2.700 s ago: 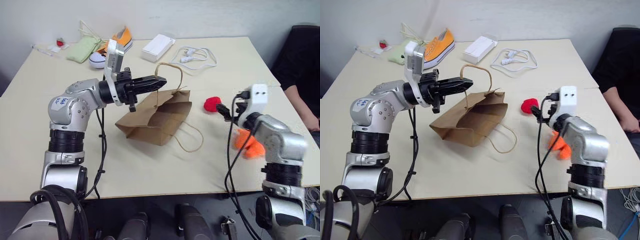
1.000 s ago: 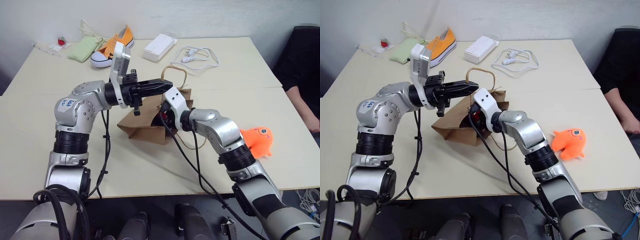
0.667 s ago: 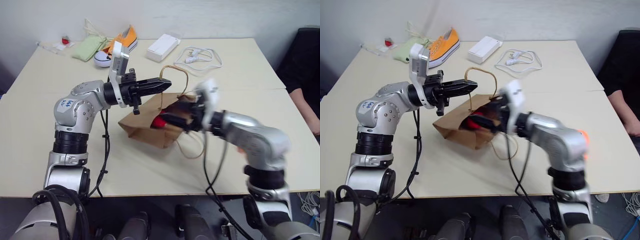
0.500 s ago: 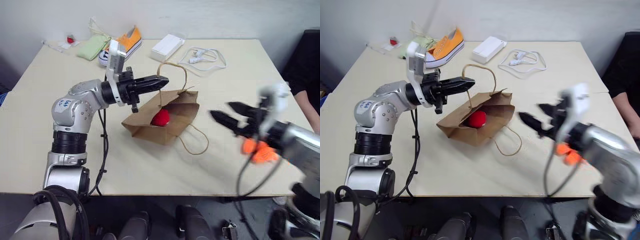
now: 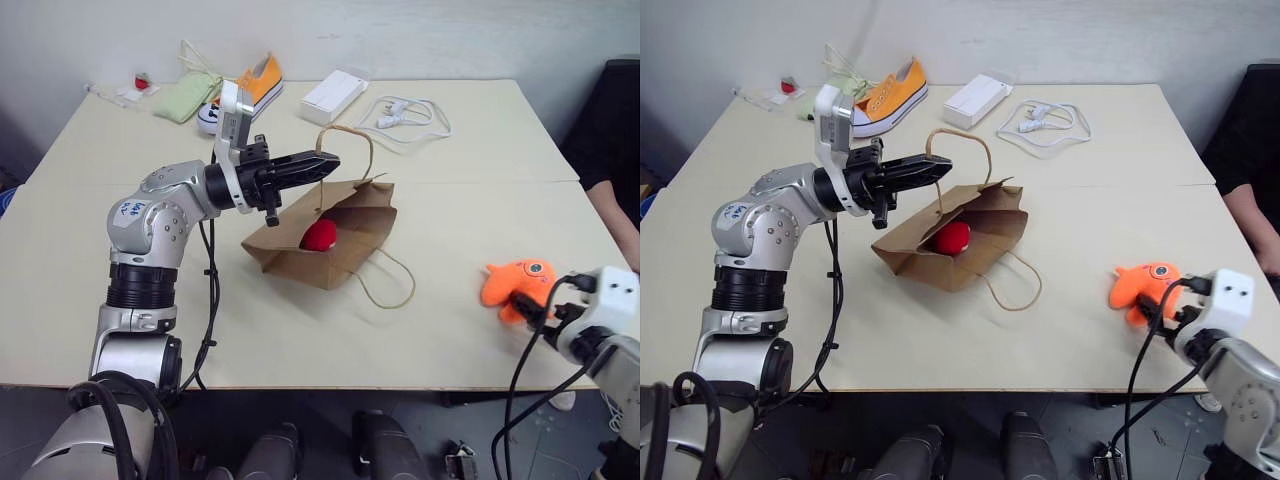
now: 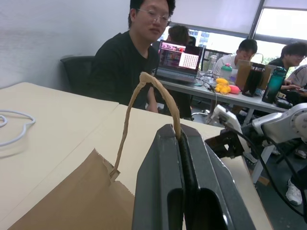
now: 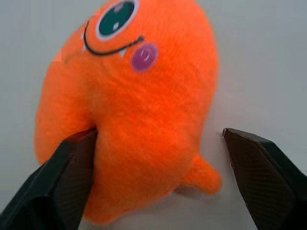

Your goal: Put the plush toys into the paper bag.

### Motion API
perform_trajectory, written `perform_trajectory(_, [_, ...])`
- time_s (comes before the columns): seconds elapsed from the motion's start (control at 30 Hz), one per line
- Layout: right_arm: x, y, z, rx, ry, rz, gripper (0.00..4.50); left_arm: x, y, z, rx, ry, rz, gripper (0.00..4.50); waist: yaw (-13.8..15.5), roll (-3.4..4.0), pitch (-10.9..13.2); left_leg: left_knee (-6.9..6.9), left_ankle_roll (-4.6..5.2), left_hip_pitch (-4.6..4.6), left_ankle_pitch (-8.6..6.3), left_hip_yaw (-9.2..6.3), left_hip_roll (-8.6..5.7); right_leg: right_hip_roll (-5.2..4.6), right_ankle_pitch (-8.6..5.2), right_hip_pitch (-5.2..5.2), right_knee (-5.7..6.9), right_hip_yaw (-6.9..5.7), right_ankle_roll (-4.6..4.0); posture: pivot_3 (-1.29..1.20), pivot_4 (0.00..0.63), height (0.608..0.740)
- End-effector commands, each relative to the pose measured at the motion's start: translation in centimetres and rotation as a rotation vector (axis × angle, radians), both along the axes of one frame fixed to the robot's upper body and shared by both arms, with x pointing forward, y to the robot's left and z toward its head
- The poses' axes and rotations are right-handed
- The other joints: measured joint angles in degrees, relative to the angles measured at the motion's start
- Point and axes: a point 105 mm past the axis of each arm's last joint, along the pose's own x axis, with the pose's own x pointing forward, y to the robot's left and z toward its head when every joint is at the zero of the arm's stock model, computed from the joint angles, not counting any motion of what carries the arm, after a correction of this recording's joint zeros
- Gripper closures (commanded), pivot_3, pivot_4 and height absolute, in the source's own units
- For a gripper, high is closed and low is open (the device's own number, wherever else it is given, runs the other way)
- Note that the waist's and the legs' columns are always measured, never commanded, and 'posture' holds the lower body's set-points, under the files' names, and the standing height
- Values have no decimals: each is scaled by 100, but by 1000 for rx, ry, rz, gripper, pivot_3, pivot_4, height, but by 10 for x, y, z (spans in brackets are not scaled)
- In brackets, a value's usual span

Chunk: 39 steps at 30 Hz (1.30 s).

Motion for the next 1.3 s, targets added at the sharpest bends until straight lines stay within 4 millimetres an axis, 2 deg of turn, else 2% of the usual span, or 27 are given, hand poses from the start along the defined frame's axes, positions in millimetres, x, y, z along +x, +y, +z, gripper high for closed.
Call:
perform_trajectory(0.03, [7, 15, 20, 17, -162, 64, 1686, -5, 1, 15, 1, -63, -7, 4500, -17, 0, 0, 1, 0, 1, 0, -1, 0, 0, 0, 1, 0, 0, 0, 0, 150, 740])
perform_trajectory(0.17, [2, 32, 43, -26, -270, 225, 3080, -5, 3, 15, 11, -66, 1, 4500, -55, 3, 1, -3, 0, -1, 0, -1, 0, 1, 0, -2, 0, -1, 0, 0, 150, 740])
perform_trajectory(0.27, [-3, 68, 70, -5, -355, 481, 4054, -6, 4, 16, 13, -69, 2, 4500, -59, 3, 1, -3, 0, -1, 0, -3, 0, 1, 0, 0, -2, -2, 0, 0, 150, 740])
perform_trajectory(0.33, [-4, 90, 81, 7, -376, 628, 4495, -7, 4, 16, 16, -70, -1, 4500, -70, 3, 1, -1, 0, 0, 0, -4, 1, 1, 0, 1, -2, -3, 0, 0, 150, 740])
perform_trajectory(0.43, [1, 121, 94, 28, -393, 793, 4495, -7, 3, 16, 22, -75, -8, 4500, -90, 3, 1, -1, 0, 3, 0, -3, 3, 3, 0, 2, -4, -2, 0, 0, 150, 740])
perform_trajectory(0.5, [8, 149, 97, 40, -377, 911, 4495, -8, 1, 17, 28, -84, -23, 4500, -85, 3, 1, -2, -1, 3, 0, -4, 4, 3, 0, 1, -8, -3, 0, 0, 150, 740])
perform_trajectory(0.53, [10, 156, 97, 40, -369, 938, 4495, -9, 0, 17, 30, -86, -26, 4500, -77, 3, 1, -2, -1, 1, 1, -5, 4, 2, 0, 0, -13, -4, -1, 0, 150, 740])
perform_trajectory(0.63, [30, 191, 92, 33, -332, 1007, 4495, -11, 0, 19, 36, -95, -36, 4500, -78, 2, 1, -2, -1, -2, 1, -9, 4, 1, 0, 0, -33, -8, -1, 0, 150, 740])
perform_trajectory(0.67, [44, 201, 89, 19, -310, 1001, 4495, -11, -1, 20, 38, -98, -39, 4500, -73, 3, 1, 0, -1, -4, 1, -8, 2, 0, 0, 0, -34, -8, -1, 0, 150, 740])
perform_trajectory(0.77, [86, 216, 83, -42, -283, 942, 4495, -11, -2, 20, 49, -106, -44, 4500, -76, 3, 1, 2, -1, -5, 1, -9, 0, -1, 0, 0, -36, -12, -1, 0, 150, 740])
perform_trajectory(0.9, [121, 229, 90, -50, -295, 903, 4495, -15, -2, 16, 74, -111, -59, 4500, -93, 3, 1, -2, -1, -9, 1, -13, 0, -1, 0, -2, -20, -16, -1, 0, 150, 740])
perform_trajectory(1.1, [133, 259, 101, -69, -322, 968, 4495, -17, 2, 12, 81, -104, -44, 4500, -234, 3, 1, -5, -1, -16, 0, -15, 0, -1, 0, -9, -22, -20, -1, 0, 150, 740])
perform_trajectory(1.2, [136, 275, 93, -102, -298, 1016, 4495, -14, 2, 14, 74, -108, -31, 4500, -276, 3, 1, -3, -1, -15, 1, -15, 2, 0, 0, -9, -18, -20, -1, 0, 150, 740])
perform_trajectory(1.3, [141, 280, 79, -164, -263, 1031, 4495, -12, 2, 18, 64, -116, -22, 4500, -327, 3, 1, -3, -2, -12, 1, -15, 2, 1, 0, -10, -9, -19, -1, 0, 150, 740])
